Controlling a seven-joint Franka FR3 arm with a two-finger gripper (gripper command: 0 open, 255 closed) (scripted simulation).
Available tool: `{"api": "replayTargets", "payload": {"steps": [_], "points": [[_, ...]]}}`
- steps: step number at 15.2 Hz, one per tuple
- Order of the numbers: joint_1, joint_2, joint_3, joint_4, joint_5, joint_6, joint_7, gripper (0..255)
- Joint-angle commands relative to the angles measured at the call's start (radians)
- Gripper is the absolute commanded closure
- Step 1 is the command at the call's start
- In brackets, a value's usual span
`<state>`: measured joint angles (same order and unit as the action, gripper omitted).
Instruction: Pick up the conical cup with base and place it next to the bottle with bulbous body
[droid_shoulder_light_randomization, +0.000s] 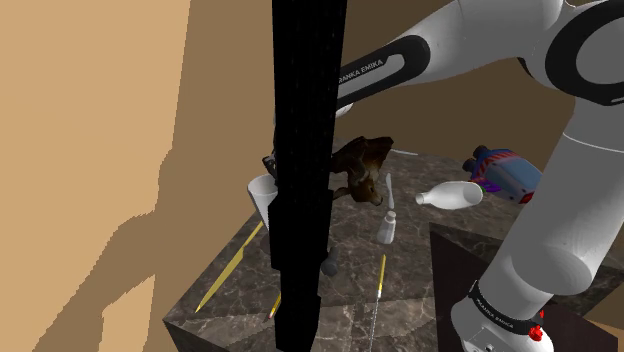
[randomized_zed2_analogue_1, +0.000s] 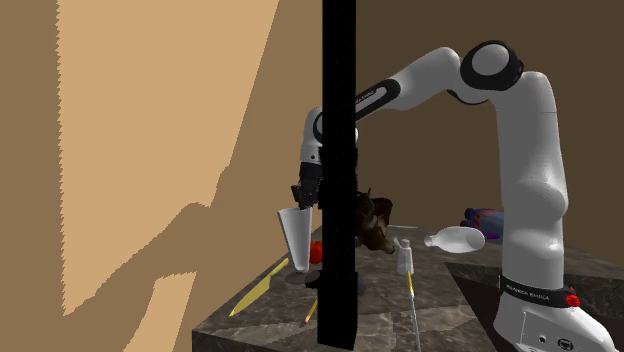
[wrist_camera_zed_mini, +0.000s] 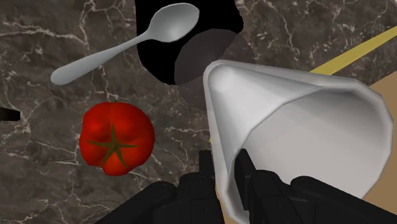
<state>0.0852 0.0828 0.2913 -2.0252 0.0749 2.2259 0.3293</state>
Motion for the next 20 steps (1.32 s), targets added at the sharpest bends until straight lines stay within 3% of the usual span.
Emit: {"api": "replayTargets", "payload": {"steps": [1,20], "points": [[0.0,0.0,0.0,0.0,0.0,0.0,0.0,255],[-0.005,-0.06,-0.002,0.161,0.011,-0.219,0.005,255]]}}
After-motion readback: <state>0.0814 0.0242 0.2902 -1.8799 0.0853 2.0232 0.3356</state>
